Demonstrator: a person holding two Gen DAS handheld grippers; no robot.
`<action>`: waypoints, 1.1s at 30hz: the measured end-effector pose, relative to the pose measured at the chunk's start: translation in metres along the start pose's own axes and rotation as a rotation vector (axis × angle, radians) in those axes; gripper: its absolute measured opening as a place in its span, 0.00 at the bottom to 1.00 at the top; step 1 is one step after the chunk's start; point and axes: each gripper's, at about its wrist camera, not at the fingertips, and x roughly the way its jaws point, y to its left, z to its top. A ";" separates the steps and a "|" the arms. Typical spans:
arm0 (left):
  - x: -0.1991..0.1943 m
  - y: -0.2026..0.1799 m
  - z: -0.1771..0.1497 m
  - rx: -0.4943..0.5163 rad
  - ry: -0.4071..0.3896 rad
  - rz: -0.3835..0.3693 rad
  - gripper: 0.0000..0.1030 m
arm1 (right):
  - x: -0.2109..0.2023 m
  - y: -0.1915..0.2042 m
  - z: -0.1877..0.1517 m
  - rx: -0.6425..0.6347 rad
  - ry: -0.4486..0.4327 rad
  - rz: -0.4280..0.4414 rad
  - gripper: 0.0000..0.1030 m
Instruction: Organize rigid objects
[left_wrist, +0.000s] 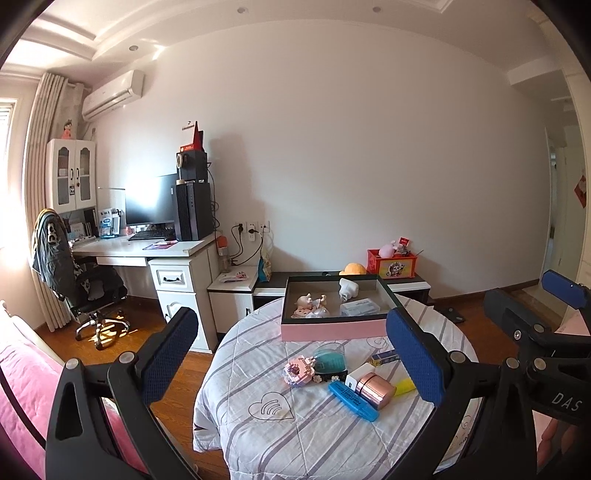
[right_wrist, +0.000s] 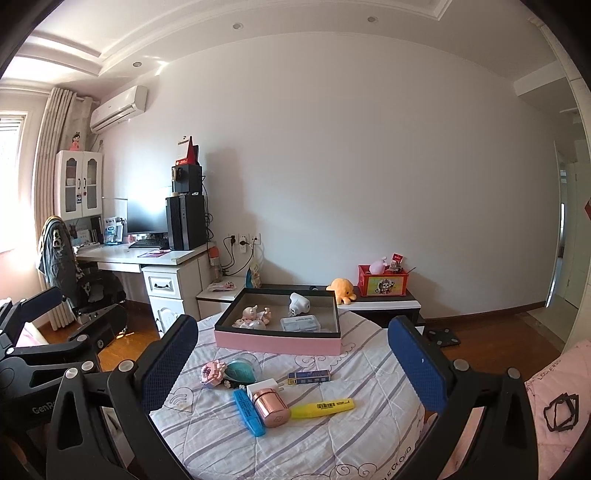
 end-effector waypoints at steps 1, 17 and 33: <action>0.001 0.000 -0.001 0.000 0.000 -0.001 1.00 | 0.001 0.000 0.000 0.001 0.003 0.000 1.00; 0.078 -0.004 -0.048 0.036 0.215 -0.068 1.00 | 0.068 -0.015 -0.040 0.001 0.184 0.010 1.00; 0.180 -0.024 -0.130 -0.011 0.544 -0.120 1.00 | 0.167 -0.045 -0.130 -0.017 0.466 0.028 1.00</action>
